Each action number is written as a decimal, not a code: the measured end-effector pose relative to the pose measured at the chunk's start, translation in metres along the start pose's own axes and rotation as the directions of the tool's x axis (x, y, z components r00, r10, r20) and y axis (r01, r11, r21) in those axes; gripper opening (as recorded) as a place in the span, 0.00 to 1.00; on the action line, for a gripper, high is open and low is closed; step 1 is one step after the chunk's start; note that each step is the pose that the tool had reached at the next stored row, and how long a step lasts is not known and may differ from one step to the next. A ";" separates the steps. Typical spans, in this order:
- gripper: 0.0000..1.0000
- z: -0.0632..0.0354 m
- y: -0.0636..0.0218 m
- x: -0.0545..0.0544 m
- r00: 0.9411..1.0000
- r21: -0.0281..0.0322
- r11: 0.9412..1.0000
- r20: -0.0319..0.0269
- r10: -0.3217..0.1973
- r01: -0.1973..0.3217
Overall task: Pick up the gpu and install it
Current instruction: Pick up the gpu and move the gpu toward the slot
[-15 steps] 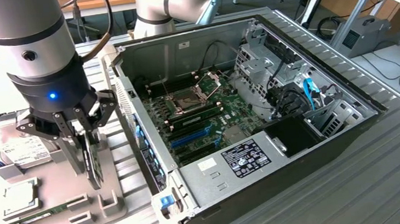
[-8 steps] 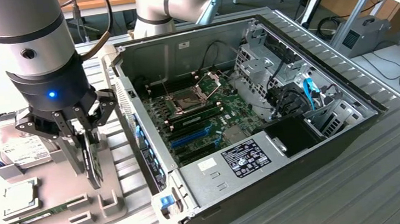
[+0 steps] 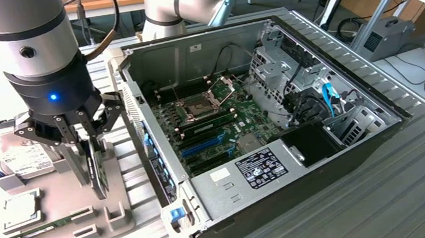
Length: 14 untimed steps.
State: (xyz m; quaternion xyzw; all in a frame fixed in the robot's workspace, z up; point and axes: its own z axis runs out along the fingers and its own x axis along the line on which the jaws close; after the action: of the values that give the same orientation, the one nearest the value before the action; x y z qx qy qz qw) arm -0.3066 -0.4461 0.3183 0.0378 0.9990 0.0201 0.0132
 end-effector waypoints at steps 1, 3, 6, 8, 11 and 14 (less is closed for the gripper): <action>0.26 -0.0023 0.0001 0.000 1.000 0.000 1.000 0.000 0.000 0.000; 0.26 -0.0064 0.0003 0.000 1.000 0.000 1.000 0.000 0.000 0.000; 0.26 -0.0122 0.0005 0.000 1.000 0.000 1.000 0.000 0.000 0.000; 0.26 -0.0138 0.0006 0.000 1.000 0.000 1.000 0.000 0.000 0.000; 0.26 -0.0187 0.0008 0.000 1.000 0.000 1.000 0.000 0.000 0.000; 0.26 -0.0197 0.0009 0.000 1.000 0.000 1.000 0.000 0.000 0.000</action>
State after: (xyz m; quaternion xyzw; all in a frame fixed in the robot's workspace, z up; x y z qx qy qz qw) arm -0.3066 -0.4460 0.3381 0.0378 0.9990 0.0200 0.0132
